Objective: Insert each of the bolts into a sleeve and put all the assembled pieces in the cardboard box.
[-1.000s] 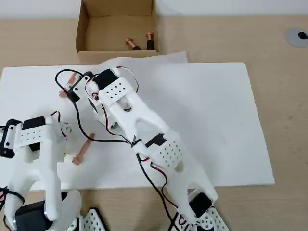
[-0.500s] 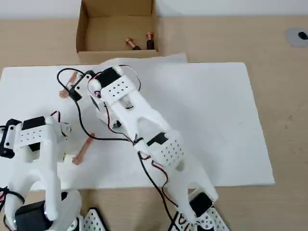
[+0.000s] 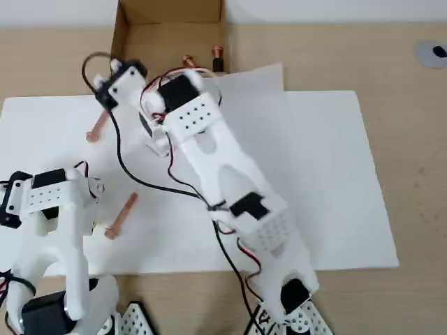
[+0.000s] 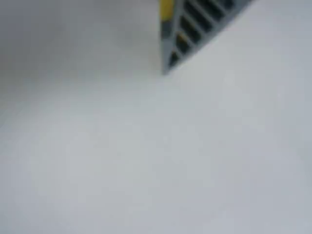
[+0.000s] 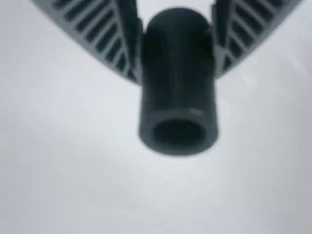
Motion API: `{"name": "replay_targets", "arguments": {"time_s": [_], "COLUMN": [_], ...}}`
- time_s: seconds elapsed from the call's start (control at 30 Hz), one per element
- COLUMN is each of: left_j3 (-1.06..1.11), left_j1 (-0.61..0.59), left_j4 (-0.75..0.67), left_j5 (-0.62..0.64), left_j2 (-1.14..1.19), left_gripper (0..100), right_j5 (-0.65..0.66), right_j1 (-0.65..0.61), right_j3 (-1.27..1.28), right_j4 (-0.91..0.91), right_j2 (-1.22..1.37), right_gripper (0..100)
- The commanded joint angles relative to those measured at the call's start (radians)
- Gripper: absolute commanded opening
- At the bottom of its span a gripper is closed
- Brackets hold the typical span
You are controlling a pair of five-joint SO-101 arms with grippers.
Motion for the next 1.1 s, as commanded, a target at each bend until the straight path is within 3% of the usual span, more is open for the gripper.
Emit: {"name": "replay_targets", "arguments": {"time_s": [0.0, 0.13, 0.43, 0.73, 0.8, 0.93, 1.07], "left_j3": [-0.005, -0.006, 0.051, 0.055, 0.057, 0.057, 0.060], "left_j1": [0.012, 0.012, 0.066, 0.066, 0.066, 0.063, 0.066], "left_j4": [-0.008, -0.012, -0.192, -0.201, -0.201, -0.203, -0.203], "left_j5": [-0.006, -0.002, 0.112, 0.150, 0.147, 0.115, 0.109], "left_j2": [-0.016, -0.016, -0.016, -0.016, -0.016, -0.016, -0.021], "left_gripper": [27, 27, 27, 27, 21, 0, 1], "right_j5": [0.009, 0.003, 0.008, 0.005, 0.003, 0.003, 0.003], "right_j1": [0.021, 0.033, 0.163, 0.174, 0.174, 0.170, 0.170], "right_j3": [-0.042, 0.058, 0.450, 0.771, 0.771, 0.769, 0.769], "right_j4": [0.015, 0.015, 0.014, -0.005, -0.006, -0.006, -0.006], "right_j2": [-0.166, -0.282, -0.593, -0.740, -0.740, -0.739, -0.739], "right_gripper": [1.2, 1.2, 1.2, 1.2, 1.2, 1.2, 1.2]}}
